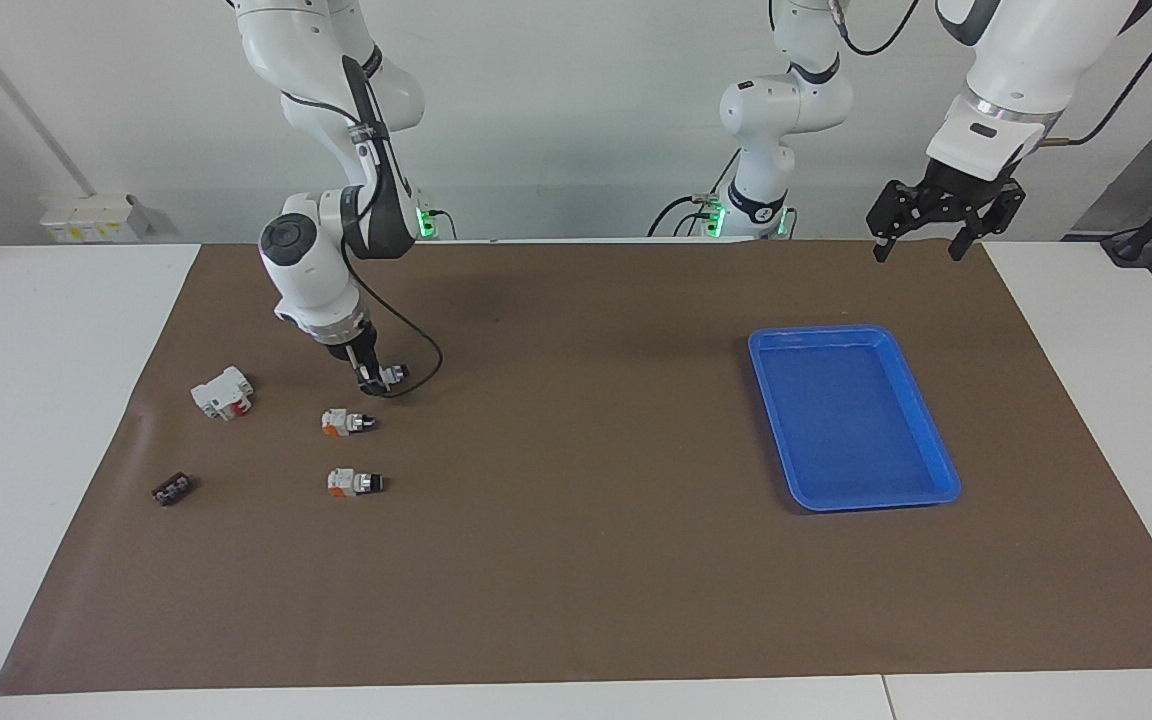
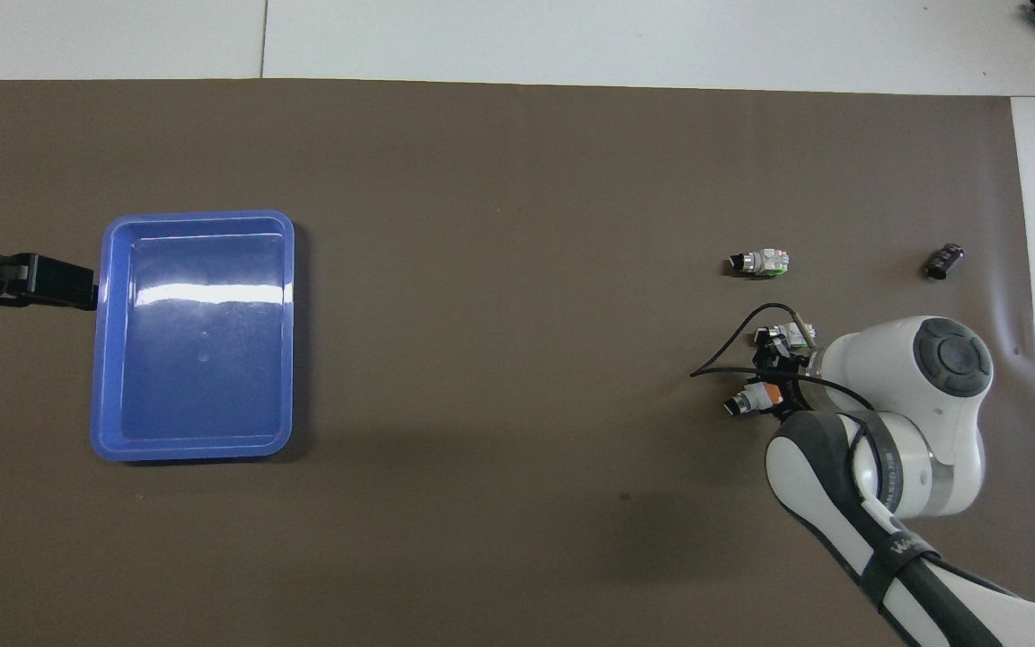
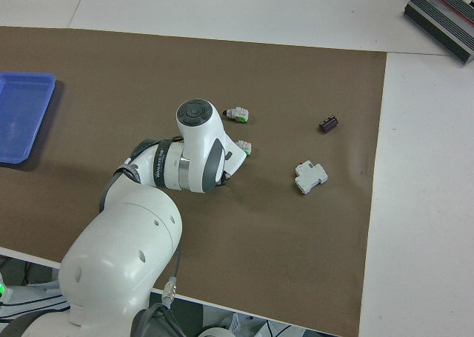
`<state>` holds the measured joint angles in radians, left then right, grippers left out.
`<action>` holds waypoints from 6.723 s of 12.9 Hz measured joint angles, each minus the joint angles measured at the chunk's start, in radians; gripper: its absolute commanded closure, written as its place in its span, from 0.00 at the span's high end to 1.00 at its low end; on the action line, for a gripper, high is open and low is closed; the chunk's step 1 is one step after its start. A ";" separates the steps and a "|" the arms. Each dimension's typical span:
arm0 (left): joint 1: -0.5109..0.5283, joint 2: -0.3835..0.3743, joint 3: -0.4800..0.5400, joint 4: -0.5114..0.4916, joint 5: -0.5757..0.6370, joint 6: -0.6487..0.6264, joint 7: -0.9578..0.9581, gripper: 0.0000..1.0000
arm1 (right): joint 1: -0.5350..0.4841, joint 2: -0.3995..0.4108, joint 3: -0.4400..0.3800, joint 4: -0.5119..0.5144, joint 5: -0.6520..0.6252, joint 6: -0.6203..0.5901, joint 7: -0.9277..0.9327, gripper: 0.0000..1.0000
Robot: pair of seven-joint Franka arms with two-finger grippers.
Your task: Turn and place switch with both arms
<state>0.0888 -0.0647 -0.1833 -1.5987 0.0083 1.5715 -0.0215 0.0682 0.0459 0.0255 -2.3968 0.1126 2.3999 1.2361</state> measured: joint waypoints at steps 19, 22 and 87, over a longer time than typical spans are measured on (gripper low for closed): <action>-0.083 -0.064 -0.028 -0.154 -0.527 0.082 -0.577 0.71 | 0.315 0.009 0.020 0.407 1.093 -0.119 0.128 0.00; -0.175 -0.067 -0.031 -0.191 -0.591 0.230 -0.813 0.66 | 0.395 0.022 0.021 0.409 1.134 -0.024 0.168 0.00; -0.372 -0.027 -0.024 -0.267 -0.434 0.524 -0.722 0.00 | 0.427 0.032 0.015 0.426 1.140 0.021 0.170 0.00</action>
<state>-0.2831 -0.0919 -0.2078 -1.8660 -0.4255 2.0950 -0.7433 0.4950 0.0777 0.0407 -1.9713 1.2524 2.4208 1.4057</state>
